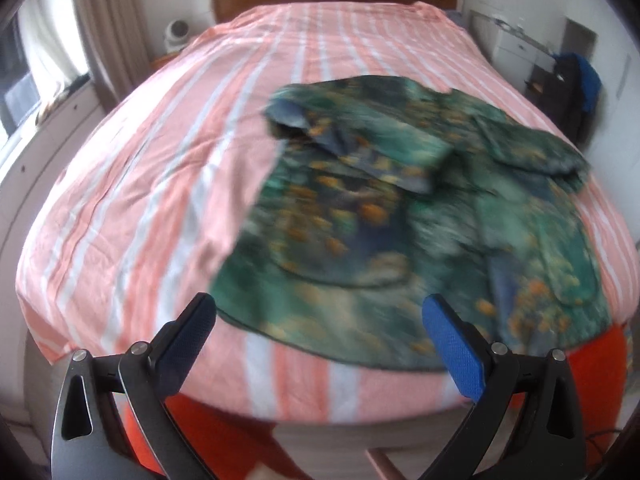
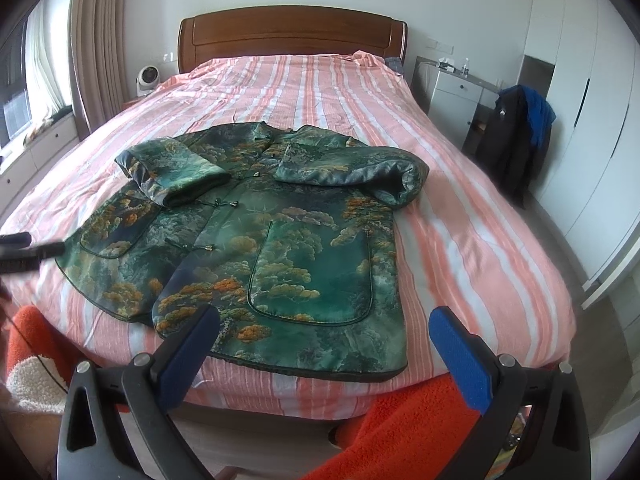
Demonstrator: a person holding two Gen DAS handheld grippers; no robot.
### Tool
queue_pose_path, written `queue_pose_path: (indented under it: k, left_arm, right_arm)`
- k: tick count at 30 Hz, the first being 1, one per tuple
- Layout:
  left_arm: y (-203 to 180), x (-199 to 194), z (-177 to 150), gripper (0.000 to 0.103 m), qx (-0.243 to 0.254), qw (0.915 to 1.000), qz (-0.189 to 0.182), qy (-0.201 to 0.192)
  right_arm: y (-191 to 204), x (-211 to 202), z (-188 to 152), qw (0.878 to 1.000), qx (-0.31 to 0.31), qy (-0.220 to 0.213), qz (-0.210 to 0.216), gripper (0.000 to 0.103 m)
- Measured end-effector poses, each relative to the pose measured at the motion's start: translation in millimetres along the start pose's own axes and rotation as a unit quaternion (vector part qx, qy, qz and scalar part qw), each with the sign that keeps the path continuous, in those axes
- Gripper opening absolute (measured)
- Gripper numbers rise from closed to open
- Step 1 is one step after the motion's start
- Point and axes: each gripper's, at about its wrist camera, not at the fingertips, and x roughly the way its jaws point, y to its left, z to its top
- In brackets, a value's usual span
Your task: Fold large clothes
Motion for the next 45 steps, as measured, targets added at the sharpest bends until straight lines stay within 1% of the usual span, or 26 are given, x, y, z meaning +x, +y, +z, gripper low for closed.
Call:
queue_pose_path:
  k: [3, 4, 6, 8, 10, 12, 14, 16, 17, 18, 20, 22, 23, 25, 28, 31, 33, 35, 36, 37, 38, 39, 41, 43, 44, 45]
  left_arm:
    - [67.6, 56.0, 24.2, 0.102, -0.027, 0.9982, -0.018, 0.050]
    - [77.6, 68.9, 26.4, 0.102, -0.030, 0.9972, -0.024, 0.064]
    - [98.1, 100.3, 27.0, 0.102, -0.043, 0.9917, -0.068, 0.100]
    - [100.0, 123.8, 22.3, 0.102, -0.040, 0.9866, -0.092, 0.129]
    - [91.3, 139.3, 16.6, 0.102, -0.015, 0.9868, -0.080, 0.140]
    - [80.9, 145.4, 10.8, 0.102, 0.002, 0.9876, -0.079, 0.136]
    - [77.1, 144.8, 7.8, 0.091, -0.004, 0.9864, -0.099, 0.131]
    - [73.3, 143.4, 4.4, 0.049, -0.019, 0.9805, -0.134, 0.143]
    - [70.9, 141.0, 2.4, 0.037, -0.022, 0.9802, -0.133, 0.145]
    - [67.5, 138.4, 0.4, 0.017, -0.014, 0.9822, -0.119, 0.144]
    - [57.0, 126.1, -5.1, 0.013, 0.003, 0.9846, -0.109, 0.137]
    - [48.1, 107.1, -5.2, 0.011, 0.010, 0.9851, -0.110, 0.132]
    - [42.0, 95.5, -8.3, 0.011, 0.013, 0.9844, -0.117, 0.131]
    - [27.8, 74.8, -19.3, 0.011, 0.021, 0.9820, -0.134, 0.131]
    - [-1.6, 62.5, -53.7, 0.011, 0.051, 0.9785, -0.143, 0.139]
    - [-17.7, 72.6, -80.0, 0.011, 0.063, 0.9807, -0.118, 0.143]
    - [-14.2, 74.7, -82.0, 0.011, 0.038, 0.9817, -0.120, 0.143]
    - [-7.7, 68.8, -79.6, 0.012, 0.021, 0.9809, -0.131, 0.142]
    - [-4.9, 64.3, -78.4, 0.018, 0.018, 0.9813, -0.132, 0.139]
    - [5.8, 62.5, -78.8, 0.024, 0.017, 0.9818, -0.127, 0.140]
    - [9.9, 58.5, -78.1, 0.027, 0.018, 0.9825, -0.119, 0.142]
    - [16.7, 50.9, -77.8, 0.030, 0.022, 0.9836, -0.112, 0.140]
    - [24.7, 30.0, -73.1, 0.034, 0.036, 0.9886, -0.091, 0.115]
    - [25.4, 6.1, -61.5, 0.045, 0.065, 0.9925, -0.064, 0.081]
    - [21.7, -3.3, -52.3, 0.049, 0.086, 0.9931, -0.052, 0.060]
    - [15.9, -11.2, -41.0, 0.057, 0.108, 0.9925, -0.041, 0.040]
  right_arm:
    - [-30.3, 10.6, 2.7, 0.999, 0.039, 0.007, 0.029, 0.103]
    - [-44.7, 18.2, 2.0, 0.997, 0.061, 0.011, 0.043, 0.103]
    - [-70.4, 36.3, -0.2, 0.992, 0.096, 0.023, 0.075, 0.103]
    - [-94.7, 63.1, -5.1, 0.986, 0.124, 0.051, 0.103, 0.103]
    - [-113.9, 95.5, -13.1, 0.977, 0.144, 0.094, 0.126, 0.103]
    - [-123.1, 116.0, -19.8, 0.969, 0.156, 0.118, 0.151, 0.103]
    - [-124.9, 137.9, -27.7, 0.958, 0.168, 0.142, 0.182, 0.103]
    - [-117.0, 159.3, -36.3, 0.948, 0.162, 0.180, 0.209, 0.103]
    - [-110.7, 168.6, -40.1, 0.946, 0.150, 0.198, 0.210, 0.096]
    - [-107.4, 172.7, -42.3, 0.946, 0.140, 0.207, 0.206, 0.085]
    - [-100.2, 174.0, -38.7, 0.953, 0.108, 0.213, 0.189, 0.037]
    - [-97.7, 164.6, -25.2, 0.961, 0.077, 0.200, 0.177, 0.015]
    - [-98.0, 157.7, -17.1, 0.966, 0.059, 0.191, 0.164, 0.014]
    - [-104.9, 141.0, 1.1, 0.978, 0.016, 0.166, 0.129, 0.013]
    - [-128.4, 129.7, 18.4, 0.986, -0.001, 0.146, 0.083, 0.013]
    - [-142.4, 148.8, 7.6, 0.984, 0.013, 0.166, 0.058, 0.013]
    - [-136.8, 166.5, -9.5, 0.980, 0.013, 0.191, 0.055, 0.013]
    - [-127.6, 170.5, -19.8, 0.982, 0.010, 0.184, 0.042, 0.014]
    - [-126.8, 166.6, -20.1, 0.984, 0.023, 0.173, 0.037, 0.016]
    - [-127.1, 163.3, -18.8, 0.985, 0.037, 0.167, 0.036, 0.021]
    - [-128.2, 160.0, -19.1, 0.985, 0.047, 0.162, 0.035, 0.032]
    - [-129.2, 154.8, -18.5, 0.985, 0.057, 0.159, 0.034, 0.050]
    - [-130.2, 139.6, -17.3, 0.986, 0.071, 0.144, 0.038, 0.066]
    - [-135.0, 114.3, -15.8, 0.991, 0.073, 0.113, 0.027, 0.066]
    - [-131.0, 100.6, -15.0, 0.993, 0.070, 0.094, 0.017, 0.067]
    - [-132.7, 91.0, -14.1, 0.994, 0.068, 0.081, 0.010, 0.069]
